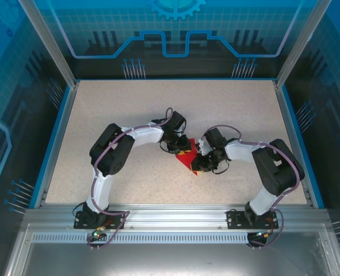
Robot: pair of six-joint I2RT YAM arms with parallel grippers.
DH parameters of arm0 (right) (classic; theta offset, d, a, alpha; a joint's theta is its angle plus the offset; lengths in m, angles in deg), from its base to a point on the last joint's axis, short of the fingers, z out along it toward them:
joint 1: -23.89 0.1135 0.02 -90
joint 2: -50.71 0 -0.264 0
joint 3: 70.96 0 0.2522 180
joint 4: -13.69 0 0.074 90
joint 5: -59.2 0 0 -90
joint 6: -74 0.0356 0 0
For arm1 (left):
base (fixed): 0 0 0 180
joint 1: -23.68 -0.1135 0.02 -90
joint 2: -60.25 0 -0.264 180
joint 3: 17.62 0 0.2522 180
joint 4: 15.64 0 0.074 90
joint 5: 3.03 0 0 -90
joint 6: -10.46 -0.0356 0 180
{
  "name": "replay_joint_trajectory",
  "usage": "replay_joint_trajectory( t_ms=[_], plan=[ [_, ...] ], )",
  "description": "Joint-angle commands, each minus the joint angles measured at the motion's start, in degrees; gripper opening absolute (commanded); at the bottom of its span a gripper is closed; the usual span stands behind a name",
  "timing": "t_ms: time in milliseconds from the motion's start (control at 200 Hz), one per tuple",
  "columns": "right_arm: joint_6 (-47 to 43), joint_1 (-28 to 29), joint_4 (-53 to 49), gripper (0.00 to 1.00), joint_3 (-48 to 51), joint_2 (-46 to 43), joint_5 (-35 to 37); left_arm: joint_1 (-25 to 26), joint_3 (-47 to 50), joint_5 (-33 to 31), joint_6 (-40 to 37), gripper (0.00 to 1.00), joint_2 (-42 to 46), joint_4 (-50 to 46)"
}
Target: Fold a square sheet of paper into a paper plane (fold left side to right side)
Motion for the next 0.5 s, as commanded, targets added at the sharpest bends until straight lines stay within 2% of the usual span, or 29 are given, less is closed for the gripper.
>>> replay_joint_trajectory(
  t_ms=[0, 105, 270, 365, 495],
  plan=[
    [0.82, -0.25, -3.49, 0.15, 3.85, 3.75, 5.18, -1.79, 0.50, -4.35, -2.01, 0.31, 3.24, -4.52],
    [0.84, -0.45, -5.02, 0.08, 3.47, 3.46, 7.46, -2.04, 1.19, -3.93, -2.97, 0.34, 7.55, -3.81],
    [1.00, -0.82, -5.25, 0.06, 3.19, 4.03, 7.53, -2.04, 4.61, -3.91, -3.40, 0.39, 15.08, -2.44],
    [1.04, -0.79, -5.09, 0.06, 2.93, 4.40, 7.36, -1.54, 8.26, -2.02, -1.98, 0.39, 17.98, 0.57],
    [0.81, -0.79, -5.09, 0.06, 2.75, 4.40, 7.45, 0.69, 9.86, 0.82, -0.97, 0.33, 17.37, 3.22]
  ],
)
